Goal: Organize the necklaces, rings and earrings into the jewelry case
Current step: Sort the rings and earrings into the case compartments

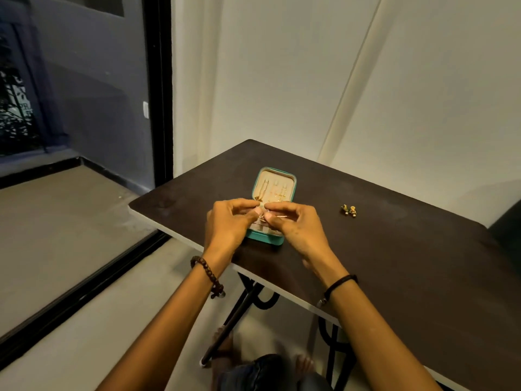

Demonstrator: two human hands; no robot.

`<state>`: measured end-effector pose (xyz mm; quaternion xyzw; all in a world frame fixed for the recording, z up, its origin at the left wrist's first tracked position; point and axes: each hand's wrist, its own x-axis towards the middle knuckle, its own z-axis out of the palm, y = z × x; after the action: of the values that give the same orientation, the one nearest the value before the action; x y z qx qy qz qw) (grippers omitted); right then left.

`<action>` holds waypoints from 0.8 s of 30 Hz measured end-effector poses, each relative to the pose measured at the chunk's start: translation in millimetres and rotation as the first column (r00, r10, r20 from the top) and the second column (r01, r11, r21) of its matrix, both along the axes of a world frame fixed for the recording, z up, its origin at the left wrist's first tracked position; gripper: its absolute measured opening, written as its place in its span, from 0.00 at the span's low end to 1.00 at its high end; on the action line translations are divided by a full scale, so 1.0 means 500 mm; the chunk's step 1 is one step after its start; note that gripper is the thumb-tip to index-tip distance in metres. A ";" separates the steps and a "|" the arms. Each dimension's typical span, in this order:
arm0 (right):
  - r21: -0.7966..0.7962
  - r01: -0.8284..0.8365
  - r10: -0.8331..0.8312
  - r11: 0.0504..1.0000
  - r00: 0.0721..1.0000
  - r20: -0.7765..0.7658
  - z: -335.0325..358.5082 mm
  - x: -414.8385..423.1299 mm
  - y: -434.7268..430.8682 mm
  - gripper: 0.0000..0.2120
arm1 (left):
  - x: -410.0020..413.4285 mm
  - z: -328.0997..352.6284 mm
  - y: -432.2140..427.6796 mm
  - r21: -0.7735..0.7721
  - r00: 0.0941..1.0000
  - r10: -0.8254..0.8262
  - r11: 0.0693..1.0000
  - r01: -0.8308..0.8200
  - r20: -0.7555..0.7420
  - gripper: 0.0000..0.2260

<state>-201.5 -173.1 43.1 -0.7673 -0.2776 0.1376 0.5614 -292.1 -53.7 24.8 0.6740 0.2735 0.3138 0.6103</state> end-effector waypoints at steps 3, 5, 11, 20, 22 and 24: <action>-0.090 0.004 0.005 0.996 0.995 0.100 -0.011 0.002 0.042 0.10 | -0.003 -0.011 0.040 0.073 0.997 0.054 0.996 -0.050 -0.046 0.07; -0.129 0.003 0.014 0.992 0.992 0.127 -0.018 0.003 0.059 0.10 | -0.001 -0.016 0.055 0.095 0.996 0.056 0.994 -0.050 -0.066 0.08; -0.223 0.006 0.048 0.975 0.970 0.239 -0.032 0.002 0.071 0.09 | 0.014 -0.032 0.070 0.168 0.992 0.047 0.985 -0.026 -0.120 0.07; -0.178 0.041 0.005 0.983 0.968 0.252 -0.025 0.029 0.042 0.07 | 0.036 -0.054 0.067 0.433 0.920 0.050 0.891 0.135 -0.389 0.10; -0.173 0.036 0.007 0.984 0.971 0.240 -0.026 0.032 0.038 0.07 | 0.042 -0.049 0.065 0.494 0.885 0.084 0.851 0.176 -0.459 0.11; -0.167 0.029 0.012 0.986 0.971 0.238 -0.031 0.035 0.032 0.07 | 0.047 -0.040 0.065 0.521 0.869 0.091 0.829 0.204 -0.486 0.11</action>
<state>-184.0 -156.9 27.6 -0.8243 -0.3268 0.0652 0.4577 -268.5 -21.2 4.7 0.8869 0.2951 0.1791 0.3069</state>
